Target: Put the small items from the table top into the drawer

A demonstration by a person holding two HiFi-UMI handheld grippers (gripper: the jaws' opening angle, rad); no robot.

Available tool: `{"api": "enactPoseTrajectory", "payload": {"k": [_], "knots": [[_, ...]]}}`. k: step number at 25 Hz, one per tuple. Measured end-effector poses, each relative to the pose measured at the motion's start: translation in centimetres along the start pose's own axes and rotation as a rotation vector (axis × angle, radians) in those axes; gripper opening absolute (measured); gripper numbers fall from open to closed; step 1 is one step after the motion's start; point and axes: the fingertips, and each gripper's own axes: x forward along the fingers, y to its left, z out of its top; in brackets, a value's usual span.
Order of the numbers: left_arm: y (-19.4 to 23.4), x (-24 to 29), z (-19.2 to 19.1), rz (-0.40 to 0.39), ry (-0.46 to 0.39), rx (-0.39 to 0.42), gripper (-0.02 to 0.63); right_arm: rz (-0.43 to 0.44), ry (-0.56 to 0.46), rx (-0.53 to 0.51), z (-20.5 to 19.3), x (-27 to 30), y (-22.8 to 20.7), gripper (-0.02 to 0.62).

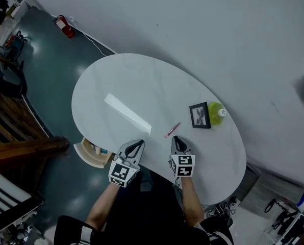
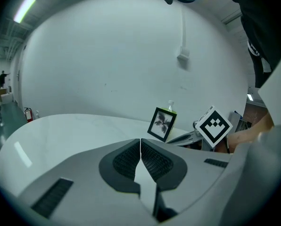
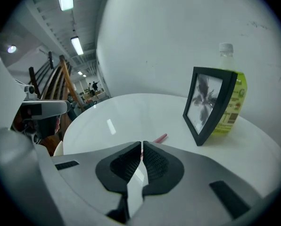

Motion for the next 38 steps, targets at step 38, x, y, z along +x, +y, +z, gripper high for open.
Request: {"api": "enactPoseTrajectory", "payload": {"k": [38], "knots": [[1.3, 1.9, -0.8, 0.031, 0.049, -0.045, 0.021, -0.078, 0.160, 0.045, -1.6, 5.5, -2.8, 0.067]]}}
